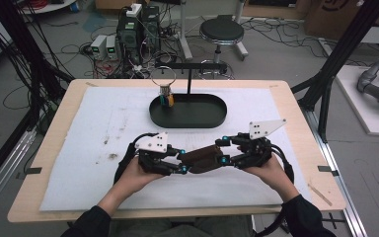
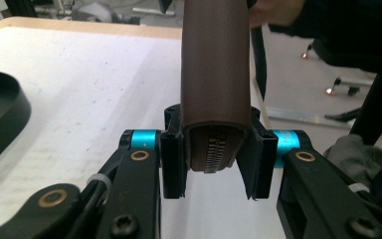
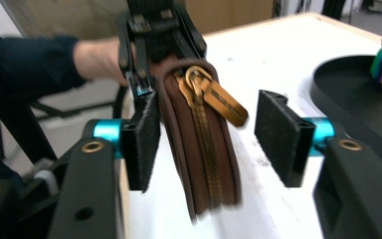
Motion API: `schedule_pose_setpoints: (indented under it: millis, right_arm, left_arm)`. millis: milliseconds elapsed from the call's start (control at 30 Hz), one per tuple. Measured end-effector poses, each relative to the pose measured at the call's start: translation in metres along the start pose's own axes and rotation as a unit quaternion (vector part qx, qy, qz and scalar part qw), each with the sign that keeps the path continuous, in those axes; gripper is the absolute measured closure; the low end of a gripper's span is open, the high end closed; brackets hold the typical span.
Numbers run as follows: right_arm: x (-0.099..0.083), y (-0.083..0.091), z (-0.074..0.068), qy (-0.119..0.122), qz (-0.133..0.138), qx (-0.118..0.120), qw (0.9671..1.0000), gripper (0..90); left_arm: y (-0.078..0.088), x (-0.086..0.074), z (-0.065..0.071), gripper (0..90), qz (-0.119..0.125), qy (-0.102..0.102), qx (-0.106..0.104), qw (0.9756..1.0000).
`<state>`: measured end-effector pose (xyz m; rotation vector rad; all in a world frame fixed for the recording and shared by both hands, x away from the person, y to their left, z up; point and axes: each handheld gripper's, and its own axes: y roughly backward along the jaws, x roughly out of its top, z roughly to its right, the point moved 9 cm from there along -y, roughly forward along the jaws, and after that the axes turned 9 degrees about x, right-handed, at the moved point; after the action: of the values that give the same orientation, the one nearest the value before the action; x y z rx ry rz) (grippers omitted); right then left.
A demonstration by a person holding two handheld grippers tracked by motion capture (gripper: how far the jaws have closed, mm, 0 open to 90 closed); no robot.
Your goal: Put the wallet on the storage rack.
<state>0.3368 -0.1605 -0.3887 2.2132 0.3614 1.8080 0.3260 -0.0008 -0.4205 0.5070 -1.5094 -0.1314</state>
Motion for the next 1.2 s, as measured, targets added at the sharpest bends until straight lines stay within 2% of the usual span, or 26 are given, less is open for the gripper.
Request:
schedule_pose_setpoints:
  millis: [67, 167, 267, 400, 533, 633, 733, 833, 900, 967, 1033, 1133, 1200]
  right_arm:
    - [0.0, 0.003, 0.0, 0.006, -0.016, -0.009, 0.9998, 40.8]
    - [0.002, 0.004, -0.002, 0.02, -0.026, -0.014, 0.9994, 40.2]
    - [0.002, 0.002, -0.005, 0.033, -0.045, -0.018, 0.9983, 40.2]
    - [-0.002, -0.01, -0.012, 0.043, -0.074, -0.003, 0.9963, 41.3]
    - [-0.013, -0.021, -0.012, 0.046, -0.116, 0.003, 0.9921, 45.5]
    - [-0.017, -0.023, -0.013, 0.048, -0.127, 0.008, 0.9907, 54.7]
    - [-0.016, -0.02, -0.014, 0.05, -0.121, 0.019, 0.9912, 65.2]
    - [-0.014, -0.017, -0.015, 0.051, -0.104, 0.026, 0.993, 67.9]
    - [-0.012, -0.014, -0.015, 0.049, -0.091, 0.03, 0.9942, 68.5]
    - [-0.009, -0.012, -0.015, 0.045, -0.07, 0.027, 0.9962, 68.7]
    - [-0.005, -0.007, -0.013, 0.037, -0.042, 0.023, 0.9982, 68.8]
    - [0.003, -0.002, -0.013, 0.029, 0.002, 0.03, 0.9991, 68.8]
    - [0.005, -0.003, -0.013, 0.027, 0.007, 0.028, 0.9992, 68.7]
  left_arm:
    - [0.002, -0.002, -0.002, 66.9, -0.021, -0.013, 0.006, 0.9997]
    - [0.003, -0.004, -0.003, 66.9, -0.044, -0.017, 0.005, 0.9989]
    - [0.0, -0.01, -0.001, 66.9, -0.075, -0.029, 0.004, 0.9968]
    - [-0.006, -0.015, 0.004, 66.9, -0.104, -0.043, -0.003, 0.9936]
    - [-0.007, -0.014, 0.007, 66.8, -0.106, -0.049, -0.011, 0.9931]
    - [-0.006, -0.012, 0.008, 66.7, -0.101, -0.049, -0.016, 0.9935]
    - [-0.005, -0.009, 0.009, 66.2, -0.089, -0.05, -0.017, 0.9946]
    - [-0.003, -0.005, 0.009, 65.4, -0.064, -0.045, -0.022, 0.9967]
    - [-0.001, -0.001, 0.007, 63.8, -0.032, -0.035, -0.02, 0.9987]
    - [-0.001, 0.002, 0.006, 55.5, -0.001, -0.009, -0.02, 0.9998]
    - [0.0, 0.003, 0.003, 49.2, 0.027, 0.013, -0.021, 0.9993]
    - [-0.001, 0.006, 0.004, 49.3, 0.057, 0.025, -0.029, 0.9977]
    - [0.001, 0.011, 0.005, 50.1, 0.081, 0.031, -0.034, 0.9957]
